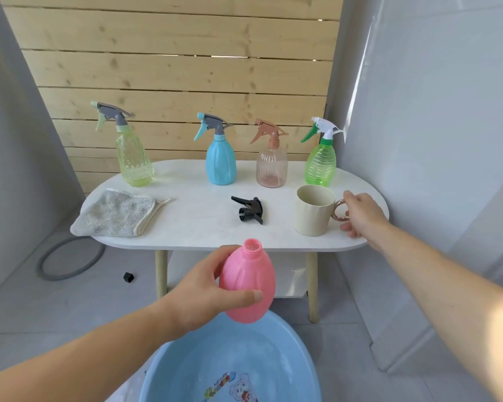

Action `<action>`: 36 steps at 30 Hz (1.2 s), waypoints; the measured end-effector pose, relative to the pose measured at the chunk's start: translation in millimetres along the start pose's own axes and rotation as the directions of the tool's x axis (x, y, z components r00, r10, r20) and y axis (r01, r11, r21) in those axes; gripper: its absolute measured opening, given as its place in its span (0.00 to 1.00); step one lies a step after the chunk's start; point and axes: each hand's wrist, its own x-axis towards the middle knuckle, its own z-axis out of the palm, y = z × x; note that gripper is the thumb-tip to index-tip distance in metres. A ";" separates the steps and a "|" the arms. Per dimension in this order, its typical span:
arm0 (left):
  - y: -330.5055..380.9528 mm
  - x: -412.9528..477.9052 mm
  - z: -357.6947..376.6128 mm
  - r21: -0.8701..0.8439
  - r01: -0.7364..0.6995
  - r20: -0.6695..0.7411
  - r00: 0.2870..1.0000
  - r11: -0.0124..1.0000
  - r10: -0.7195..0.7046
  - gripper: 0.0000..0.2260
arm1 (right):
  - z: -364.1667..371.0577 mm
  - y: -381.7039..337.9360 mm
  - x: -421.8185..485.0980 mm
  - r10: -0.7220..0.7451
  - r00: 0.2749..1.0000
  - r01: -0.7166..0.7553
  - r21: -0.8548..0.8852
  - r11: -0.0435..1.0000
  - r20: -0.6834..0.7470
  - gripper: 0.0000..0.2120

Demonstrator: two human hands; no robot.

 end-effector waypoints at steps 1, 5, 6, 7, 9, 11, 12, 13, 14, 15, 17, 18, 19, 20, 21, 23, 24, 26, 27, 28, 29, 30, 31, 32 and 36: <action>0.5 -0.6 0.5 -0.001 0.001 0.001 1.000 1.000 -0.001 0.30 | 0.4 -0.5 -0.5 -0.004 1.000 0.004 -0.020 1.000 -0.007 0.18; 1.4 -2.3 -1.0 0.001 -0.001 0.000 1.000 1.000 0.001 0.30 | -3.7 -11.3 -6.5 -0.121 0.974 0.074 -0.236 0.969 -0.190 0.24; 1.5 -2.5 -1.2 -0.001 -0.001 -0.001 1.000 1.000 0.001 0.31 | -5.1 -16.7 -10.7 -0.180 0.953 0.108 -0.281 0.954 -0.243 0.24; 1.7 -3.0 -2.4 -0.005 0.000 -0.003 1.000 1.000 0.000 0.31 | -4.6 -24.4 -16.3 -0.252 0.927 0.163 -0.308 0.937 -0.277 0.23; 1.4 -3.4 -4.5 -0.012 0.001 -0.008 1.000 1.000 -0.001 0.31 | 1.5 -43.3 -30.1 -0.422 0.856 0.321 -0.333 0.887 -0.298 0.17; 0.5 -3.0 -7.4 -0.011 0.004 -0.017 1.000 1.000 -0.004 0.31 | 17.1 -66.6 -45.4 -0.581 0.775 0.493 -0.337 0.802 -0.250 0.10; 0.3 -2.6 -9.0 -0.011 0.007 -0.021 1.000 1.000 -0.007 0.31 | 27.6 -78.5 -53.1 -0.642 0.743 0.567 -0.331 0.755 -0.191 0.08; 0.5 -2.7 -10.2 -0.011 0.011 -0.023 1.000 1.000 -0.011 0.32 | 38.9 -88.9 -59.8 -0.681 0.723 0.624 -0.316 0.714 -0.111 0.07; 0.4 -3.0 -11.5 -0.013 0.014 -0.027 1.000 1.000 -0.014 0.32 | 51.3 -97.2 -64.8 -0.698 0.716 0.664 -0.289 0.690 -0.018 0.07; 0.0 -3.8 -13.5 -0.015 0.016 -0.034 0.999 1.000 -0.016 0.32 | 64.9 -103.4 -68.3 -0.687 0.723 0.680 -0.256 0.687 0.074 0.08; -0.9 -6.4 -16.4 -0.020 0.023 -0.046 0.999 1.000 -0.024 0.31 | 89.1 -106.8 -72.4 -0.609 0.760 0.650 -0.226 0.726 0.228 0.09; -2.4 -7.9 -18.9 -0.019 0.026 -0.051 0.998 0.999 -0.027 0.31 | 101.7 -104.4 -71.3 -0.559 0.781 0.620 -0.242 0.746 0.279 0.10; -4.3 -9.5 -21.0 -0.017 0.029 -0.052 0.998 0.999 -0.029 0.31 | 113.2 -98.7 -68.1 -0.507 0.802 0.590 -0.285 0.756 0.315 0.11; -6.7 -10.8 -23.5 -0.017 0.031 -0.054 0.998 0.999 -0.032 0.31 | 125.5 -91.5 -61.9 -0.459 0.821 0.563 -0.343 0.752 0.339 0.13; -8.8 -12.4 -26.5 -0.018 0.034 -0.060 0.998 0.999 -0.035 0.31 | 136.9 -84.4 -53.9 -0.402 0.843 0.528 -0.413 0.742 0.357 0.15; -12.3 -15.4 -31.6 -0.029 0.043 -0.076 0.996 0.999 -0.045 0.32 | 155.3 -72.4 -38.9 -0.298 0.869 0.484 -0.548 0.682 0.395 0.20; -13.9 -16.4 -34.0 -0.033 0.047 -0.083 0.995 0.998 -0.050 0.32 | 161.9 -68.4 -32.9 -0.273 0.870 0.481 -0.586 0.652 0.411 0.20; -16.0 -17.8 -39.4 -0.038 0.050 -0.091 0.994 0.998 -0.054 0.33 | 167.1 -66.7 -29.1 -0.265 0.870 0.481 -0.602 0.637 0.416 0.18; -16.7 -17.9 -41.5 -0.041 0.050 -0.095 0.994 0.998 -0.054 0.33 | 167.2 -66.3 -28.3 -0.272 0.873 0.476 -0.589 0.653 0.405 0.17; -17.4 -17.8 -43.4 -0.045 0.050 -0.101 0.993 0.998 -0.055 0.32 | 166.6 -66.6 -28.8 -0.283 0.876 0.471 -0.569 0.674 0.390 0.16; -17.5 -17.6 -45.1 -0.049 0.050 -0.107 0.993 0.998 -0.055 0.32 | 165.3 -66.4 -29.3 -0.293 0.879 0.466 -0.550 0.693 0.377 0.15; -17.9 -16.8 -46.4 -0.052 0.051 -0.112 0.992 0.997 -0.056 0.32 | 164.6 -65.9 -29.3 -0.308 0.875 0.474 -0.529 0.704 0.374 0.13; -17.8 -16.2 -47.4 -0.055 0.052 -0.113 0.992 0.997 -0.058 0.32 | 162.9 -65.7 -29.4 -0.322 0.869 0.481 -0.493 0.725 0.376 0.11; -18.2 -15.4 -48.4 -0.059 0.053 -0.111 0.992 0.997 -0.059 0.31 | 160.9 -66.7 -30.1 -0.342 0.860 0.491 -0.434 0.755 0.378 0.09; -16.1 -12.8 -50.2 -0.085 0.059 -0.115 0.991 0.995 -0.069 0.31 | 142.2 -85.4 -47.7 -0.426 0.822 0.502 -0.127 0.855 0.378 0.07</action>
